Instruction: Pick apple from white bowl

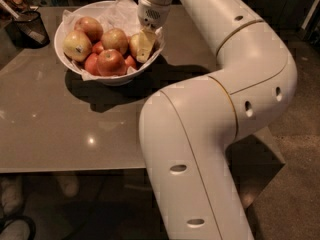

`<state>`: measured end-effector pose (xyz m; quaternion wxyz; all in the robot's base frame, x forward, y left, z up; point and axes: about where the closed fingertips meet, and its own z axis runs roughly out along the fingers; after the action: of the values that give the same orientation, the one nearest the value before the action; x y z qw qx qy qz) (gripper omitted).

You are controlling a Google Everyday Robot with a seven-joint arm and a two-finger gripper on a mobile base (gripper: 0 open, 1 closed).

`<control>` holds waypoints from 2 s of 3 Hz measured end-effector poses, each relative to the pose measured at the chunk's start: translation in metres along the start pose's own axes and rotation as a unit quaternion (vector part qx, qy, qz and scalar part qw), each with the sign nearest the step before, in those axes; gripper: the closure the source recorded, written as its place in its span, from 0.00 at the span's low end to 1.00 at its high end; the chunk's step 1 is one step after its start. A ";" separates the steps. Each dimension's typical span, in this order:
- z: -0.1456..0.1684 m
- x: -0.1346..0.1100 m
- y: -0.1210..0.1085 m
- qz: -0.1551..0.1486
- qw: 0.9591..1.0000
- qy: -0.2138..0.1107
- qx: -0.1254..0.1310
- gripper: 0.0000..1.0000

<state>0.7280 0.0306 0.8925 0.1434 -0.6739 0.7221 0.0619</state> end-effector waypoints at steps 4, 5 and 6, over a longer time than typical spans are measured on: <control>-0.073 -0.033 0.024 -0.062 0.996 -0.053 0.038 1.00; -0.093 -0.038 0.045 -0.082 0.993 -0.077 0.036 1.00; -0.110 -0.040 0.070 -0.100 0.990 -0.096 0.035 1.00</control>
Offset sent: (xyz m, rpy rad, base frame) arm -0.0252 0.0073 0.0817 0.0247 -0.1179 0.0591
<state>0.6474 0.0438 1.0013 0.2411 -0.7279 0.6361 0.0859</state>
